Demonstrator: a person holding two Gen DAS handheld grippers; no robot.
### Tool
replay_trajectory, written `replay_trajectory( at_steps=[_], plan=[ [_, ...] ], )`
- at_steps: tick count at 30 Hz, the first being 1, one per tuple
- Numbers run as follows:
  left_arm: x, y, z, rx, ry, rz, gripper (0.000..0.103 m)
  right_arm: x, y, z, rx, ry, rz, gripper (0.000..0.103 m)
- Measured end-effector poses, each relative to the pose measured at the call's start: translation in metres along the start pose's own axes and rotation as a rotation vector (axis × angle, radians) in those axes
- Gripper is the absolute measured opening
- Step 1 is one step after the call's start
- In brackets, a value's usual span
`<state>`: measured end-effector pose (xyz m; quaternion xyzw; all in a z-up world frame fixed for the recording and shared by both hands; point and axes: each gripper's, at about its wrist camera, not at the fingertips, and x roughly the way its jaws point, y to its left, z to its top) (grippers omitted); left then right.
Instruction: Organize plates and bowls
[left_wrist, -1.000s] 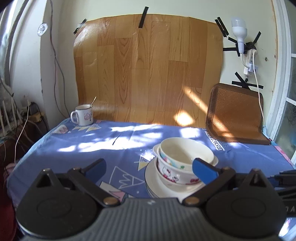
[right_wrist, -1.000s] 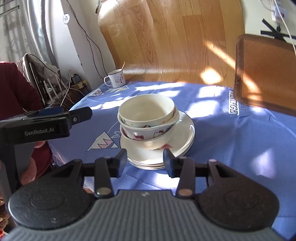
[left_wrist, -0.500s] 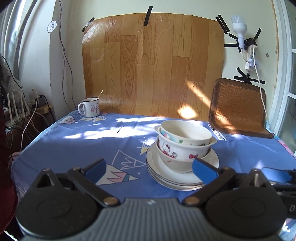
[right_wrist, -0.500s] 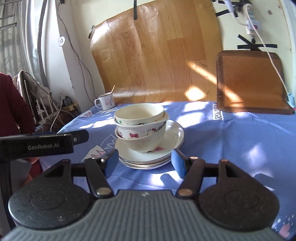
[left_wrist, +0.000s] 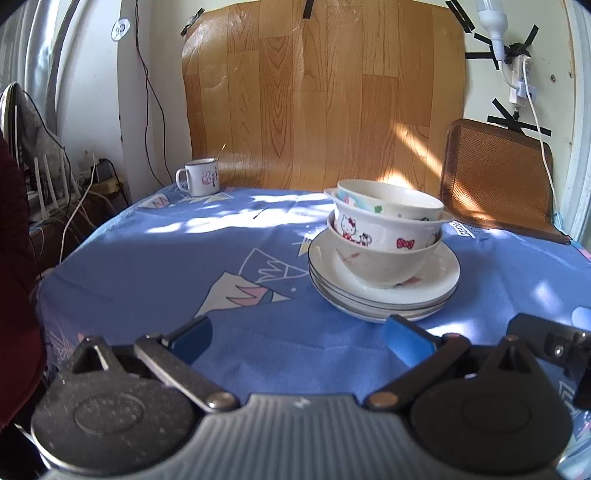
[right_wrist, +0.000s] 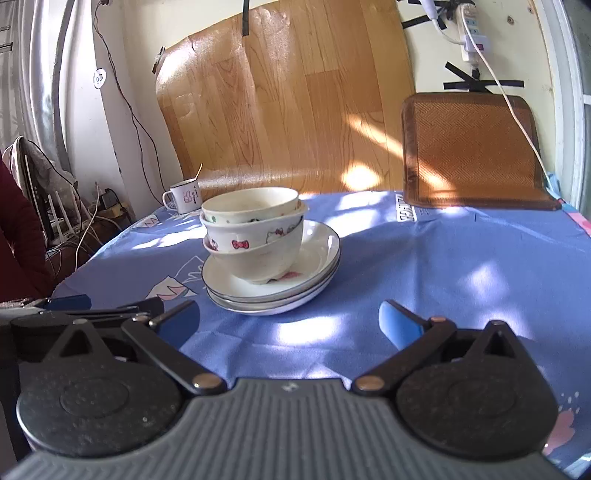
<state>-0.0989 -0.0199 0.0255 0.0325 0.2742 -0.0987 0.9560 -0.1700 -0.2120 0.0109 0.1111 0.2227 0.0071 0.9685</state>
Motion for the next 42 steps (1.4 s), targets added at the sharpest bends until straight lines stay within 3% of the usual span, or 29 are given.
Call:
replay_trajectory(
  at_steps=[8,17,29,42],
  plan=[
    [0.007,0.002,-0.010,-0.003,0.028,0.048,0.103,0.005,0.000,-0.013,0.024,0.046,0.018,0.103],
    [0.013,-0.002,-0.012,0.026,0.060,0.100,0.103,0.009,0.005,-0.014,0.028,0.034,0.020,0.103],
    [0.024,0.003,-0.019,-0.010,0.139,0.113,0.103,0.012,0.006,-0.018,0.050,0.043,0.023,0.103],
    [0.021,-0.008,-0.019,0.021,0.129,0.120,0.103,0.011,0.001,-0.018,0.081,0.037,0.003,0.103]
  ],
)
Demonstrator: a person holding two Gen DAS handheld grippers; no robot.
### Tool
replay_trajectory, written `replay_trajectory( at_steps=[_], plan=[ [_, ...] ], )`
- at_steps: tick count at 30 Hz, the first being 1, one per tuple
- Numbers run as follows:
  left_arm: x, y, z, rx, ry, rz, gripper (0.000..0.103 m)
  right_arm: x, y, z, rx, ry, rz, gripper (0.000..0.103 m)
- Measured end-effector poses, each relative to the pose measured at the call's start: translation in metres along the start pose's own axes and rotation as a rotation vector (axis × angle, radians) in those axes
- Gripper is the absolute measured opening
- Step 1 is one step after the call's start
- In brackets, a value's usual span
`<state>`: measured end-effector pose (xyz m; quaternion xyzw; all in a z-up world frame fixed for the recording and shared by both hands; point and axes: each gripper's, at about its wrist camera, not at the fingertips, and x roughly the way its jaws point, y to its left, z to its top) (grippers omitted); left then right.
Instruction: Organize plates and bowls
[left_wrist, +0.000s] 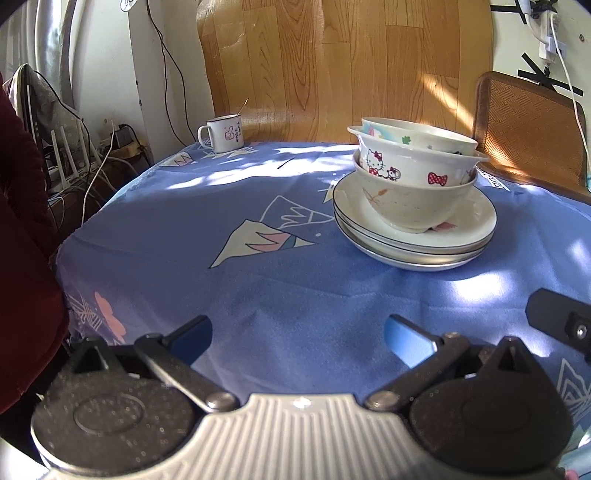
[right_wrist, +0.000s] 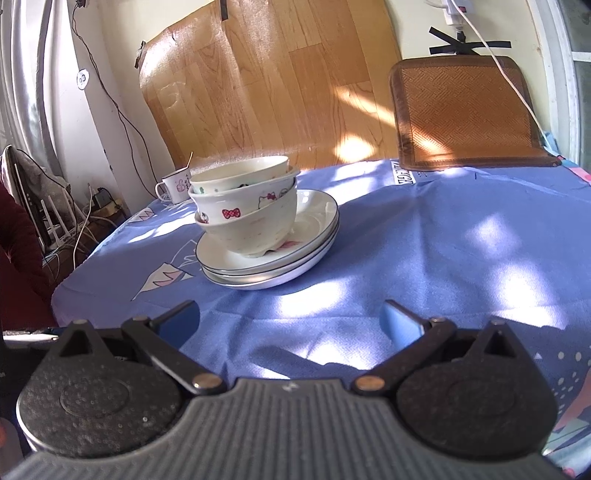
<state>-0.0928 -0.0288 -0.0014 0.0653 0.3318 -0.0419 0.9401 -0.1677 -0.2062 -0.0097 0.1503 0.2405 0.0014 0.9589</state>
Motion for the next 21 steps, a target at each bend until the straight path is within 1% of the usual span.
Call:
replay_trajectory(
  at_steps=[10,21],
  plan=[
    [0.0001,-0.0043,-0.0021,0.007,0.002,0.007,0.103,-0.0016,-0.0084,-0.0004,0.047,-0.012,-0.014,0.103],
    [0.0029,-0.0060,-0.0029,0.000,0.040,0.014,0.103,-0.0018,-0.0101,-0.0014,0.058,-0.001,-0.007,0.103]
  ],
)
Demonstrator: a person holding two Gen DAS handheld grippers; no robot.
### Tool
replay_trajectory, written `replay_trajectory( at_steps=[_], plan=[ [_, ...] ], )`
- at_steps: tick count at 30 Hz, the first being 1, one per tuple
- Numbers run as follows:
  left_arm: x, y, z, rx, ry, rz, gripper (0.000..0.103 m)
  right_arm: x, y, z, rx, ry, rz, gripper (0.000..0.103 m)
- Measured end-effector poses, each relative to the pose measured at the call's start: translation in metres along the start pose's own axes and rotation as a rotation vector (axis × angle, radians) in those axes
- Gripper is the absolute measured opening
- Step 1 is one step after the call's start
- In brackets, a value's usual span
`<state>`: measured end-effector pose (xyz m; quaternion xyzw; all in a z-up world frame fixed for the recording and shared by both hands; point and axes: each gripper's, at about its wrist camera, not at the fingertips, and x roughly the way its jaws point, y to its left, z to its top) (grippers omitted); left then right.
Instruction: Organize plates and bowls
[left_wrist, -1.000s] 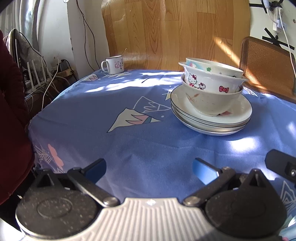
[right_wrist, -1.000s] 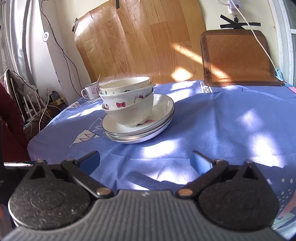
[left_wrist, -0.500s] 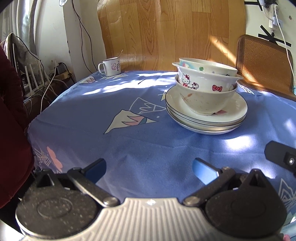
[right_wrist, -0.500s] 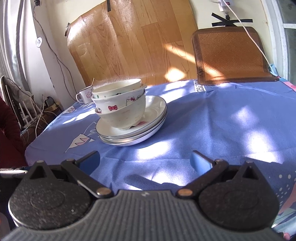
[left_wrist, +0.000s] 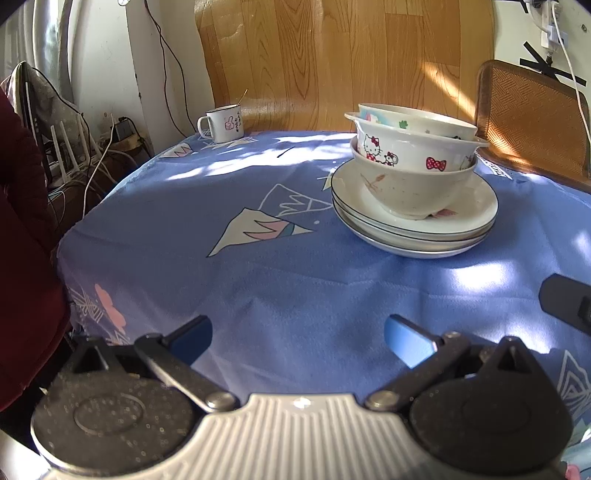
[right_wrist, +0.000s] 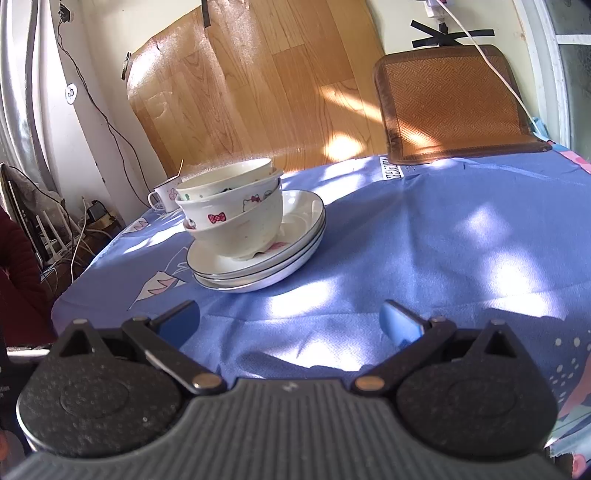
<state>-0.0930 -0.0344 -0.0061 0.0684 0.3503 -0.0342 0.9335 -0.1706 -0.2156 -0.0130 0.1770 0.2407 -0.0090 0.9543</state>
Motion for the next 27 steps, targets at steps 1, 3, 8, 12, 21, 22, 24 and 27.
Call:
replay_trajectory(
  at_steps=[1,3,8,12,21,22,24,27],
  plan=[
    [-0.0003,0.0001,-0.0002,-0.002,0.003,-0.003,0.103,0.0000,-0.0002,0.0000,0.002,0.001,0.001,0.103],
    [-0.0003,0.0002,-0.0003,-0.005,0.005,-0.007,0.103,-0.0001,-0.0007,0.0000,0.002,0.001,0.001,0.103],
    [-0.0016,-0.0032,-0.0013,0.004,0.002,-0.008,0.103,-0.0001,-0.0011,-0.0004,0.004,0.003,0.003,0.103],
    [-0.0027,-0.0049,-0.0015,0.010,0.000,-0.006,0.103,-0.0002,-0.0011,-0.0008,0.004,0.003,0.003,0.103],
    [-0.0040,-0.0059,-0.0023,0.014,0.003,-0.005,0.103,-0.0012,-0.0021,-0.0008,0.012,-0.004,0.004,0.103],
    [-0.0040,-0.0059,-0.0023,0.014,0.003,-0.004,0.103,-0.0013,-0.0023,-0.0009,0.012,-0.004,0.004,0.103],
    [-0.0042,-0.0059,-0.0025,0.014,0.003,-0.003,0.103,-0.0014,-0.0018,-0.0010,0.013,-0.005,0.003,0.103],
    [-0.0051,-0.0065,-0.0030,0.017,0.001,-0.003,0.103,-0.0015,-0.0016,-0.0010,0.013,-0.004,0.003,0.103]
  ],
)
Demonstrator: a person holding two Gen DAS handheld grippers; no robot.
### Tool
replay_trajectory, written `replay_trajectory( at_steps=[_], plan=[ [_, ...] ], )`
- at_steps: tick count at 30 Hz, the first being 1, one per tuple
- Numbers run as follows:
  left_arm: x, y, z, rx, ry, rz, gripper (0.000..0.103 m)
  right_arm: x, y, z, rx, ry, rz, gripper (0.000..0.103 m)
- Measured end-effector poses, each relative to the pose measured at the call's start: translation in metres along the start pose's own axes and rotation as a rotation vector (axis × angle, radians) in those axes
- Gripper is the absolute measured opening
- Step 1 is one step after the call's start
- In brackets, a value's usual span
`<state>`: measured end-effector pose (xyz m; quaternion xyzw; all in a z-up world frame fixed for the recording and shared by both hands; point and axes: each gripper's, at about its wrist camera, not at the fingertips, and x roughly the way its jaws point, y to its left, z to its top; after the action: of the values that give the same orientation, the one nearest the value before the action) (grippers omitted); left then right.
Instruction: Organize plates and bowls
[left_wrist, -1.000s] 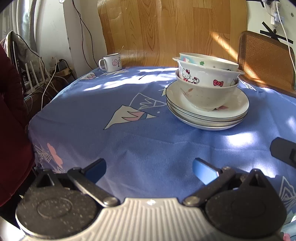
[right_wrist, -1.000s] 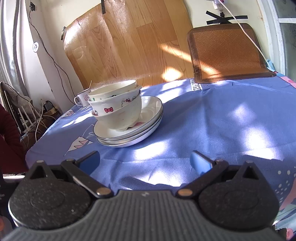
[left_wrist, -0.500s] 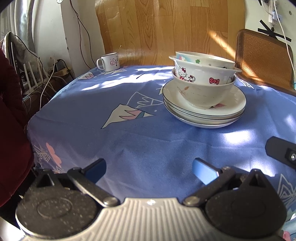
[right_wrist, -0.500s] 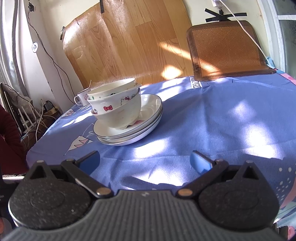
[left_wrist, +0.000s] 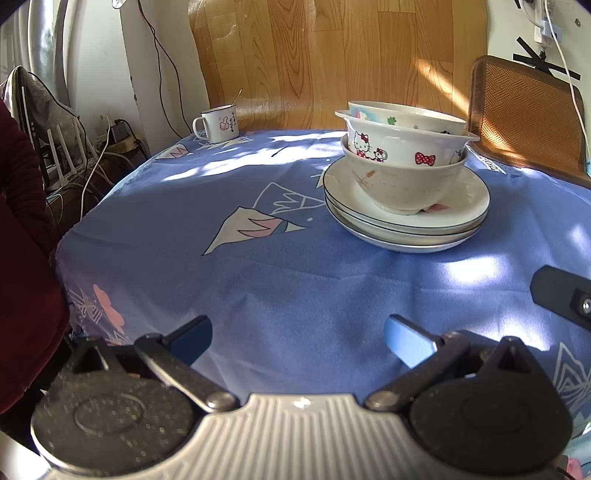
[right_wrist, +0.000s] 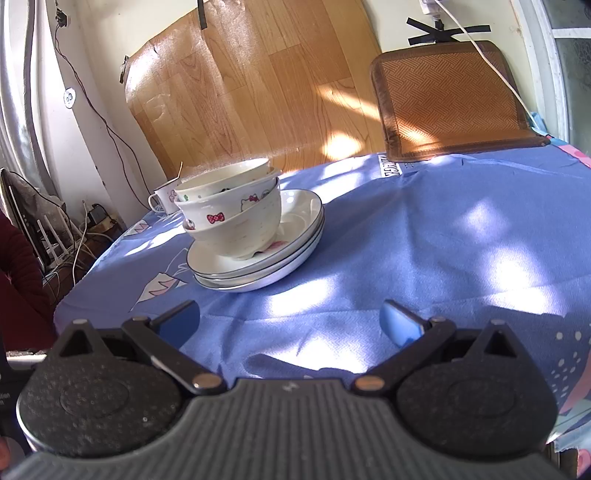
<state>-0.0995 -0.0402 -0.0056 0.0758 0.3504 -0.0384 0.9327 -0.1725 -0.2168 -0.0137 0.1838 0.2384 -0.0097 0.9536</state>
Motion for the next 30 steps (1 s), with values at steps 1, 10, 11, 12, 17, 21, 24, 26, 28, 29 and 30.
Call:
replay_trajectory(
  at_steps=[1,10,11,12,17,21,24,26,28,29,30],
  plan=[
    [0.0001,0.0000,0.0001,0.001,0.000,-0.001,0.103,0.0000,0.0000,0.0000,0.000,0.000,0.000,0.103],
    [-0.0002,-0.0007,-0.0007,0.004,0.001,-0.002,0.103,-0.0005,0.0010,-0.0007,0.000,-0.001,0.000,0.103],
    [-0.0002,-0.0007,-0.0007,0.004,0.001,-0.002,0.103,-0.0005,0.0011,-0.0008,0.001,-0.001,0.000,0.103],
    [-0.0002,-0.0007,-0.0009,0.004,0.002,-0.002,0.103,-0.0004,0.0011,-0.0008,0.001,0.000,0.000,0.103],
    [0.0007,-0.0005,-0.0018,0.005,0.008,-0.008,0.103,-0.0004,0.0011,-0.0008,0.000,-0.001,-0.001,0.103],
    [0.0004,-0.0013,-0.0028,0.008,0.011,-0.011,0.103,-0.0006,0.0012,-0.0011,0.000,-0.001,0.000,0.103],
    [0.0003,-0.0011,-0.0033,0.009,0.012,-0.015,0.103,-0.0008,0.0012,-0.0012,0.000,-0.002,0.000,0.103],
    [0.0000,-0.0014,-0.0035,0.010,0.011,-0.015,0.103,-0.0010,0.0012,-0.0012,0.000,-0.002,0.000,0.103],
    [-0.0003,-0.0016,-0.0037,0.010,0.011,-0.017,0.103,-0.0014,0.0017,-0.0013,0.000,-0.004,0.000,0.103],
    [-0.0003,-0.0014,-0.0037,0.010,0.011,-0.018,0.103,-0.0017,0.0021,-0.0013,0.000,-0.005,0.001,0.103],
    [-0.0003,-0.0013,-0.0038,0.009,0.012,-0.019,0.103,-0.0023,0.0022,-0.0014,0.000,-0.006,0.002,0.103]
  ],
)
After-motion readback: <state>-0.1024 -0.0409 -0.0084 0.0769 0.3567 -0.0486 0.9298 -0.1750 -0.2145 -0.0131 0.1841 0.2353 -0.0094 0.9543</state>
